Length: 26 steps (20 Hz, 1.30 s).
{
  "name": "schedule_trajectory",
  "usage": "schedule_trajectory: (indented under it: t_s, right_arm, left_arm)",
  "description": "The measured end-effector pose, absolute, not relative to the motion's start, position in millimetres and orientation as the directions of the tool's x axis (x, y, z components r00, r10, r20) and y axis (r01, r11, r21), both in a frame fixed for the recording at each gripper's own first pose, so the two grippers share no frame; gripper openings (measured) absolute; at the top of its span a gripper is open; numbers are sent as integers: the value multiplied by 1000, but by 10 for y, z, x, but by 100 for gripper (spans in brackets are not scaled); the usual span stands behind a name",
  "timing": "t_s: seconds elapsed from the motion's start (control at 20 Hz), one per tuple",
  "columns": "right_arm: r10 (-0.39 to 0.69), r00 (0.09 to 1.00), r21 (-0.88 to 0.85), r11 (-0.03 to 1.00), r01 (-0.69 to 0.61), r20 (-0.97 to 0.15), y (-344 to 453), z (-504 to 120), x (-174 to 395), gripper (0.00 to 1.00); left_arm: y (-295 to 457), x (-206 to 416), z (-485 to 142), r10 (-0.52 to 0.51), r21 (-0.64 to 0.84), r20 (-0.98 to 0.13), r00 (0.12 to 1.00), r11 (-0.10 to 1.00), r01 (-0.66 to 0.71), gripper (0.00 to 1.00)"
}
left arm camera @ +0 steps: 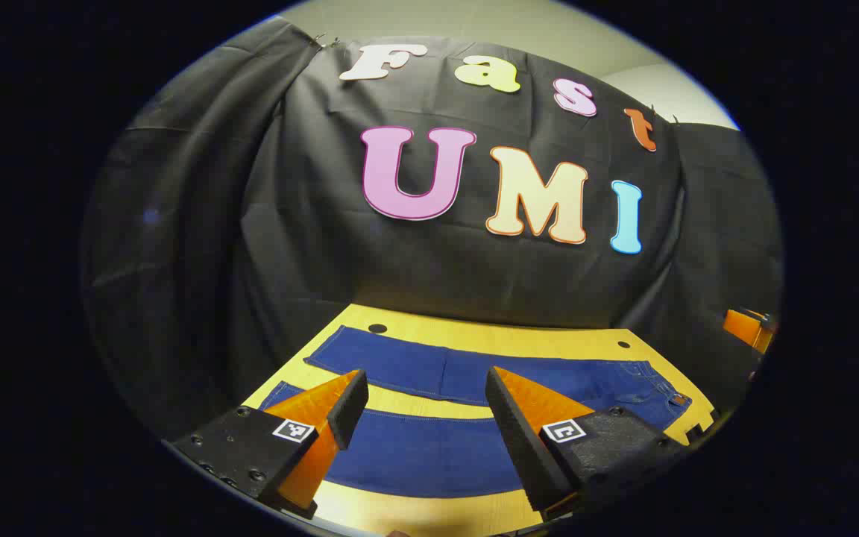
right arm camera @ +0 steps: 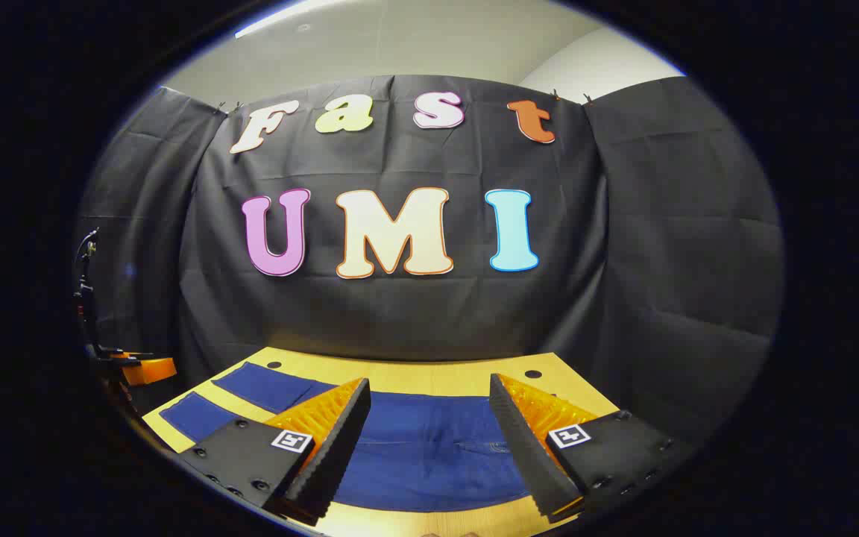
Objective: Grasp the waist and the cuffs of the jeans and fold them to make the two legs overlap; first hold the waist and fold one-third of the jeans toward the cuffs, then hold the cuffs and fold the remaining one-third in the same direction to finish folding.
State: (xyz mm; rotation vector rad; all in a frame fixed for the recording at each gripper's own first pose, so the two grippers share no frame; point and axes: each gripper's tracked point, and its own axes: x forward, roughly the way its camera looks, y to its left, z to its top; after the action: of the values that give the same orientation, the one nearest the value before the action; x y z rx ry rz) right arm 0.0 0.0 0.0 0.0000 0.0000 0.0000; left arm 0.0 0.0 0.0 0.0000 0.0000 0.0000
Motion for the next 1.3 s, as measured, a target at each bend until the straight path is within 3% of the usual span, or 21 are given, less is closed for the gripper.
schedule_trajectory:
  t_s: [0.45, 0.8, 1.05, 1.3]
  right_arm:
    - [13, 1000, -12, 1000, -13, -29, 198, -88, -72, 98]
    - [39, 997, -63, 997, -43, -70, 341, -194, -157, 100]
    - [49, 992, -54, 997, -56, -119, 402, -356, -215, 99]
    - [79, 981, -57, 994, -91, -178, 561, -565, -260, 99]
  left_arm:
    - [275, -48, -243, -10, -4, -51, 999, 1000, 9, 95]
    - [376, -56, -520, -142, 91, -142, 980, 984, 156, 95]
    - [619, -158, -947, -217, 243, -329, 919, 921, 305, 95]
    - [908, -264, -1546, -250, 322, -583, 773, 803, 502, 94]
